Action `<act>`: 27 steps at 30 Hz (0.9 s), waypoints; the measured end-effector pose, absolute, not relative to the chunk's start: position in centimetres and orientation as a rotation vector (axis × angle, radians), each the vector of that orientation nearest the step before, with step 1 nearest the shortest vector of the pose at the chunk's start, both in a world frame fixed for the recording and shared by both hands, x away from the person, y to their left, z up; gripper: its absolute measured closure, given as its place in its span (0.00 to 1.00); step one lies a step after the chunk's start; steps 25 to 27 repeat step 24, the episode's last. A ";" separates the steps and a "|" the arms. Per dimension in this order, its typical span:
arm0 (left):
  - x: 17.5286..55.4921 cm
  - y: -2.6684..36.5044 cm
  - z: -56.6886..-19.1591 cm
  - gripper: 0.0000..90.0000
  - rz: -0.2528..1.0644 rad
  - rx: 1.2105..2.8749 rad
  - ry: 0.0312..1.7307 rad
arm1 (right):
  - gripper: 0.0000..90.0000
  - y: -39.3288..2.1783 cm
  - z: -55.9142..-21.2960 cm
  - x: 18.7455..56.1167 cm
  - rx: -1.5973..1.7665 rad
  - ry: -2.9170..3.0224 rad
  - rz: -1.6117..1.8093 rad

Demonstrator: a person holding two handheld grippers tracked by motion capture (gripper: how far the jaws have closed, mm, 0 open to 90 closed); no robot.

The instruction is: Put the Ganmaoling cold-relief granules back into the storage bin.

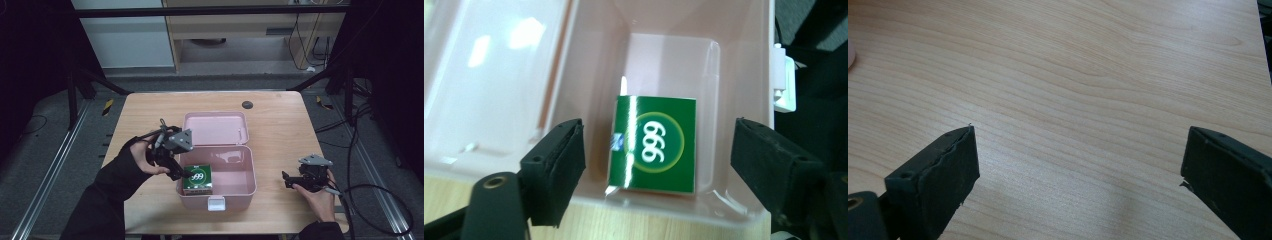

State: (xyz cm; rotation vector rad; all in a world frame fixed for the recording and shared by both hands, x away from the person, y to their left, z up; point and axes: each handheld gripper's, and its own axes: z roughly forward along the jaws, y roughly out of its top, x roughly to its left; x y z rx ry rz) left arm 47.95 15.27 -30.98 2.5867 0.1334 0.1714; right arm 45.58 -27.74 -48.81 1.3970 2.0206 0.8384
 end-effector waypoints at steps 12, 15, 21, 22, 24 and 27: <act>47.1 23.4 -32.9 0.29 0.249 2.446 0.421 | 0.04 -27.8 -48.8 45.5 1.398 2.015 0.838; 47.1 25.2 -35.2 0.30 0.268 2.395 0.525 | 0.04 -27.8 -48.7 45.4 1.400 2.014 0.841; 47.1 27.3 -40.7 0.29 0.255 2.305 0.750 | 0.05 -27.8 -48.8 45.4 1.401 2.016 0.841; 47.2 27.6 -41.6 0.28 0.250 2.291 0.783 | 0.05 -27.8 -48.8 45.4 1.402 2.015 0.844; 47.3 28.1 -43.0 0.27 0.258 2.255 0.845 | 0.05 -27.9 -48.8 45.3 1.408 2.013 0.841; 47.3 28.1 -43.0 0.27 0.258 2.255 0.845 | 0.05 -27.9 -48.8 45.3 1.408 2.013 0.841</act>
